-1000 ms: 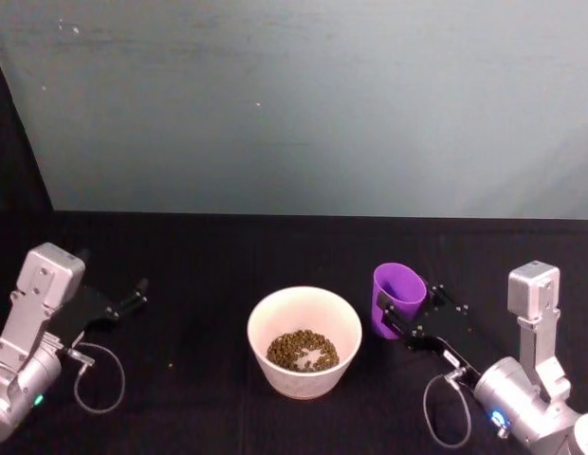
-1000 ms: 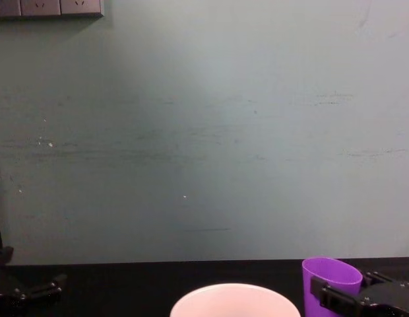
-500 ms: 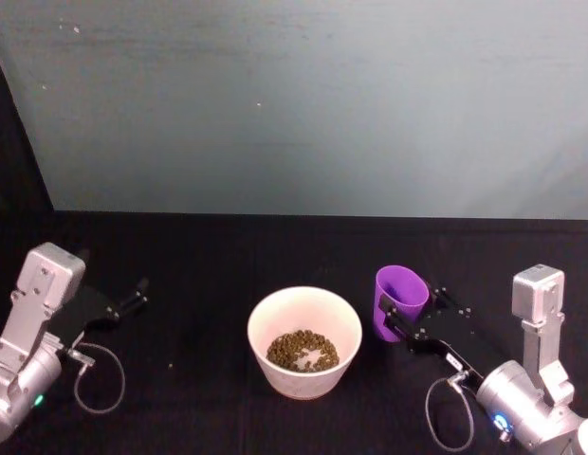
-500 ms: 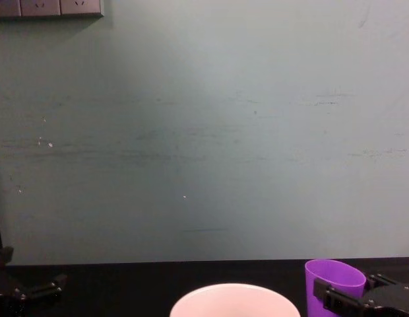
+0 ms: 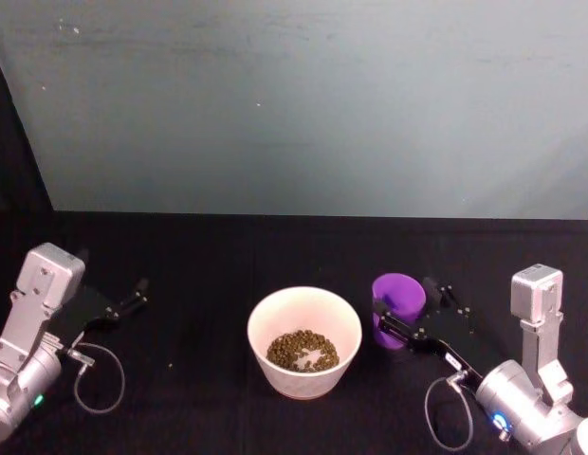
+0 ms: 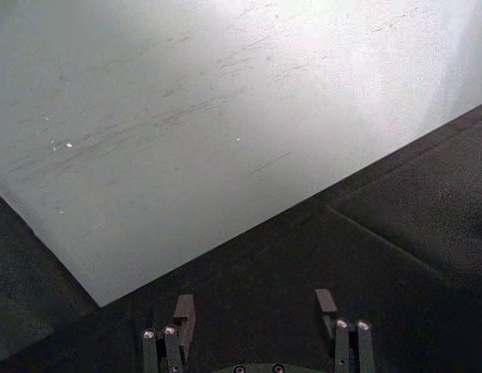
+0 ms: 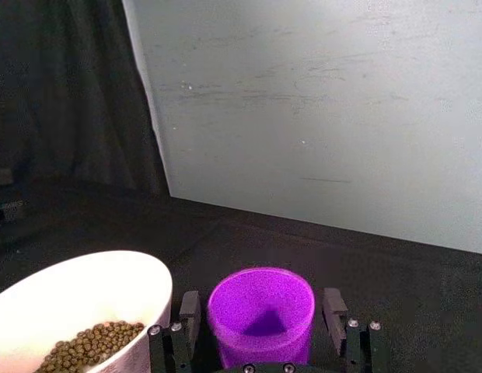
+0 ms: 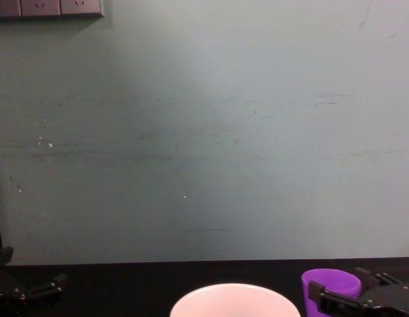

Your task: Pick up the cup and pour the mung beans from the cup into the bowl.

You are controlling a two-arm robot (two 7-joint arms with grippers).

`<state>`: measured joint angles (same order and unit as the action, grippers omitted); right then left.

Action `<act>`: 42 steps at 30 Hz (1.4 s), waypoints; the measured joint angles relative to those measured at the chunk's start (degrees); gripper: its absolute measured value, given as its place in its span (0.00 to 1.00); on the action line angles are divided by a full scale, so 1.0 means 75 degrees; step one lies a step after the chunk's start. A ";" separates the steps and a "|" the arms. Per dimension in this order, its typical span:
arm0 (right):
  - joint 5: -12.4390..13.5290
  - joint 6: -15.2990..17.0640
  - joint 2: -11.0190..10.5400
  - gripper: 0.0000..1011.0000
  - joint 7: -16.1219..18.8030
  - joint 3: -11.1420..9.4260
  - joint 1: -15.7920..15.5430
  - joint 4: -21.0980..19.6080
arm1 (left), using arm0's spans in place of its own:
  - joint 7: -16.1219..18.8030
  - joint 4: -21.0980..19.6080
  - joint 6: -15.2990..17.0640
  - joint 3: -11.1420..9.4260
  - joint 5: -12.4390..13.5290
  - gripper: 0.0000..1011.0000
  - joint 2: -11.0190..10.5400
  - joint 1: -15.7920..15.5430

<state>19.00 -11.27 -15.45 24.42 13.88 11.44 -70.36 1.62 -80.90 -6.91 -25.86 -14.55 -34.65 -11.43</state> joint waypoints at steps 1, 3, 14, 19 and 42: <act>0.0000 0.0000 0.0000 0.99 0.0000 0.0000 0.0000 0.0001 | 0.0000 0.0000 0.0000 0.0000 0.0000 0.99 0.0000 0.0000; -0.0002 0.0000 0.0000 0.99 -0.0001 0.0000 0.0002 0.0002 | 0.0000 0.0000 0.0000 0.0000 0.0000 0.99 0.0000 0.0000; -0.0038 0.0177 -0.0055 0.99 -0.0057 0.0022 -0.0029 -0.0223 | 0.0000 0.0000 0.0000 0.0000 0.0000 0.99 0.0000 0.0000; -0.0055 0.0618 -0.0176 0.99 -0.0247 0.0024 -0.0191 -0.0888 | 0.0000 0.0000 0.0000 0.0000 0.0000 0.99 0.0000 0.0000; -0.0771 0.0937 -0.0093 0.99 -0.2060 -0.1020 -0.1543 -0.3074 | 0.0000 0.0000 0.0000 0.0000 0.0000 0.99 0.0000 0.0000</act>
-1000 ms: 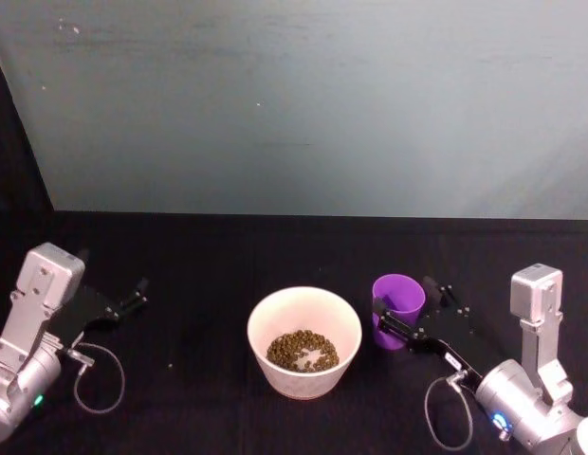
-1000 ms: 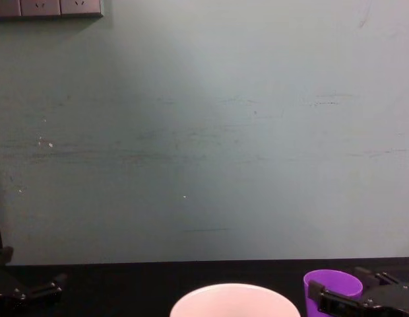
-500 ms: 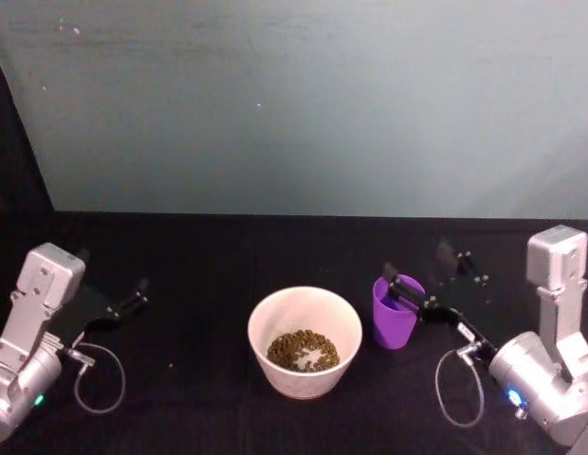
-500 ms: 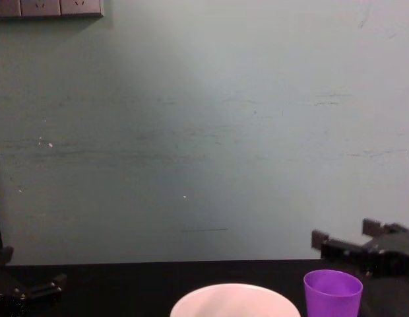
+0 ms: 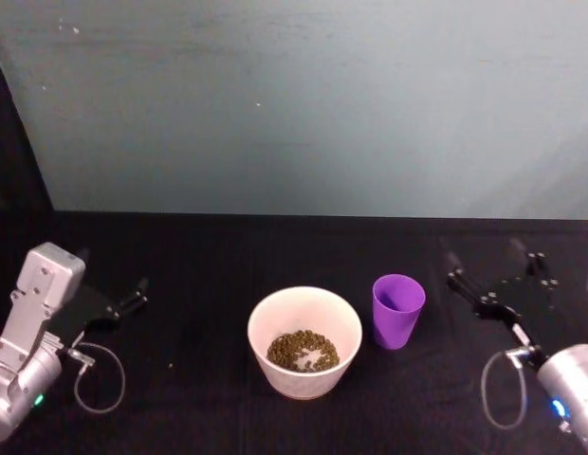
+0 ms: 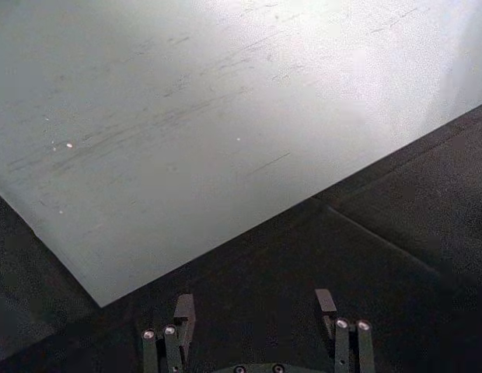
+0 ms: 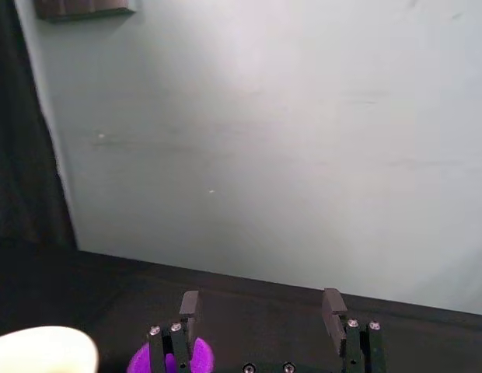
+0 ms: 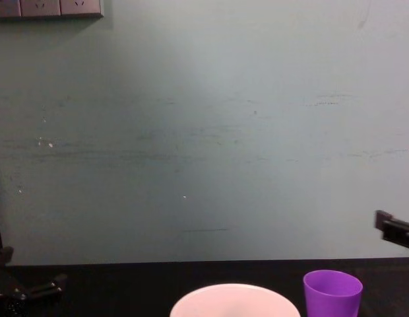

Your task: Pick up the cup and pour the mung beans from the cup into the bowl.

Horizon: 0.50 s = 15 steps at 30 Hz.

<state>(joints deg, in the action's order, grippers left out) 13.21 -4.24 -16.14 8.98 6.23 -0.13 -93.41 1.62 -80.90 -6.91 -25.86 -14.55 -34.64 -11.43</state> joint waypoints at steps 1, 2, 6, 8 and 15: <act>-0.0018 -0.0052 0.0000 0.99 -0.0016 -0.0049 -0.0038 -0.0001 | 0.0000 0.0000 0.0000 0.0000 0.0000 0.99 0.0000 0.0000; -0.0032 -0.0096 0.0000 0.99 -0.0027 -0.0087 -0.0066 0.0000 | 0.0000 0.0000 0.0000 0.0000 0.0000 0.99 0.0000 0.0000; -0.0151 -0.0392 -0.0034 0.99 -0.0043 -0.0335 -0.0250 -0.0001 | 0.0000 0.0000 0.0000 0.0000 0.0000 0.99 0.0000 0.0000; -0.0164 -0.0456 -0.0040 0.99 -0.0038 -0.0405 -0.0288 0.0007 | 0.0000 0.0000 0.0000 0.0000 0.0000 0.99 0.0000 0.0000; -0.0125 -0.0578 -0.0057 0.99 0.0122 -0.0502 -0.0326 0.0072 | 0.0000 0.0000 0.0000 0.0000 0.0000 0.99 0.0000 0.0000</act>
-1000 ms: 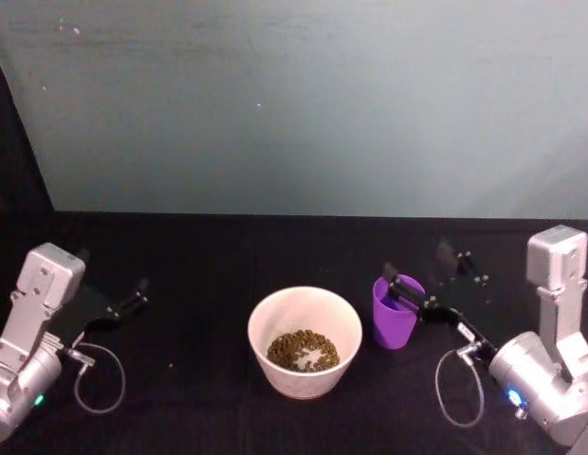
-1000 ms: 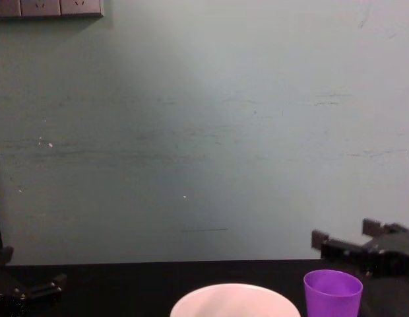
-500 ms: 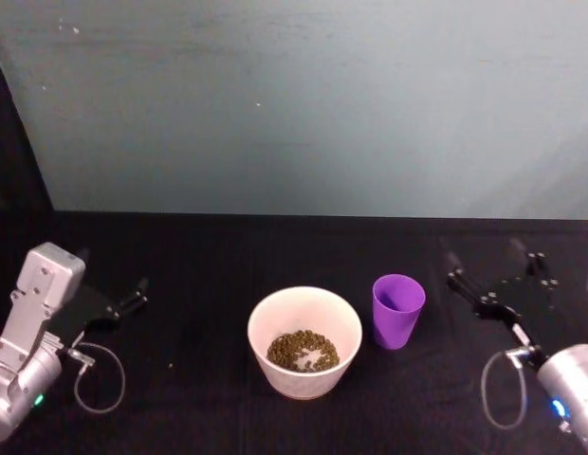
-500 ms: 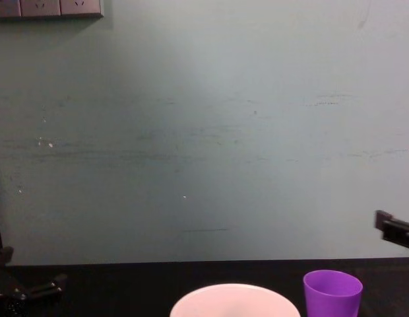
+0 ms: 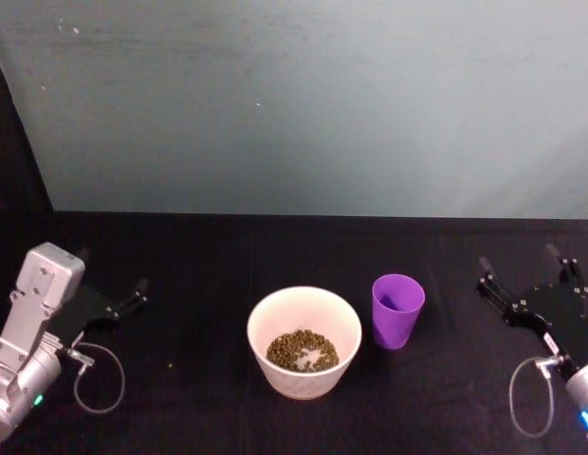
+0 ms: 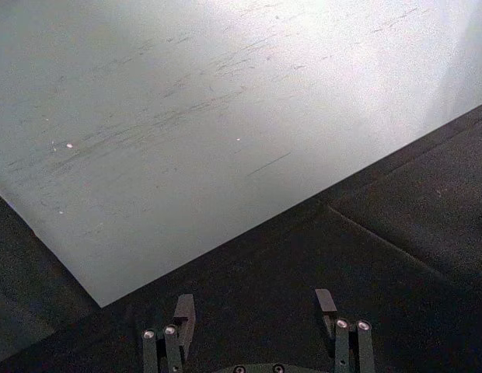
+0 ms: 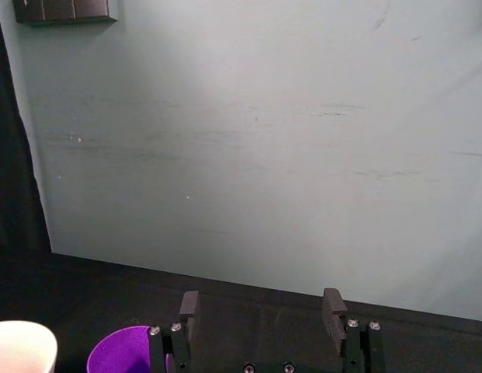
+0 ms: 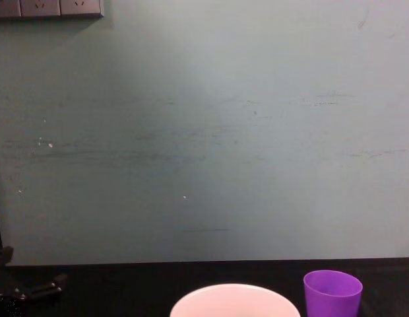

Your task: Pick up the cup and pour the mung beans from the cup into the bowl.

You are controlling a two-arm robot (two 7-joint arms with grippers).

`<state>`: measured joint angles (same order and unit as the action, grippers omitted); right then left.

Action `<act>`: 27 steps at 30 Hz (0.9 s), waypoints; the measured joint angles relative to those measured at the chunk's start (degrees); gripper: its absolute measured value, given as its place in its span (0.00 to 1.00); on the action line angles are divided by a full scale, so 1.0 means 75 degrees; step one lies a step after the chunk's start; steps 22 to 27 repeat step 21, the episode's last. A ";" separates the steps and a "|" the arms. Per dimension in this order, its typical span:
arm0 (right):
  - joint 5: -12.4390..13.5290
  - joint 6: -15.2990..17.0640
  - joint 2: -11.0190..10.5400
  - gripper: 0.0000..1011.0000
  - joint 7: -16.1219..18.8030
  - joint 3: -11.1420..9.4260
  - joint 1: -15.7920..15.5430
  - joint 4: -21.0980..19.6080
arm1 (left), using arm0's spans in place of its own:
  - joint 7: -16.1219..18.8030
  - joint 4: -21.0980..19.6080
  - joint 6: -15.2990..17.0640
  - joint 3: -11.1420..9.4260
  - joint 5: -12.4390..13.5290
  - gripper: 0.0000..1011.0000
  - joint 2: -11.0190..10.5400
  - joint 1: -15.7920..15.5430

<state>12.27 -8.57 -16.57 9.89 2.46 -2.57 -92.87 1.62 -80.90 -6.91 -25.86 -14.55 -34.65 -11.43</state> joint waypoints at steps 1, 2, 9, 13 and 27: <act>0.0000 0.0002 0.0000 0.99 -0.0001 0.0002 0.0001 -0.0001 | 0.0000 0.0000 0.0000 0.0000 0.0000 0.99 0.0000 0.0000; 0.0000 0.0006 0.0001 0.99 -0.0001 0.0006 0.0002 -0.0002 | 0.0000 0.0000 0.0000 0.0000 0.0000 0.99 0.0000 0.0000; -0.0003 0.0029 0.0002 0.99 -0.0020 0.0027 0.0012 -0.0012 | 0.0000 0.0000 0.0000 0.0000 0.0000 0.99 0.0000 0.0000; -0.0006 0.0043 0.0003 0.99 -0.0027 0.0037 0.0015 -0.0016 | 0.0000 0.0000 0.0000 0.0000 0.0000 0.99 0.0000 0.0000; -0.0009 0.0056 0.0003 0.99 -0.0039 0.0046 0.0020 -0.0022 | 0.0000 0.0000 0.0000 0.0000 0.0000 0.99 0.0000 0.0000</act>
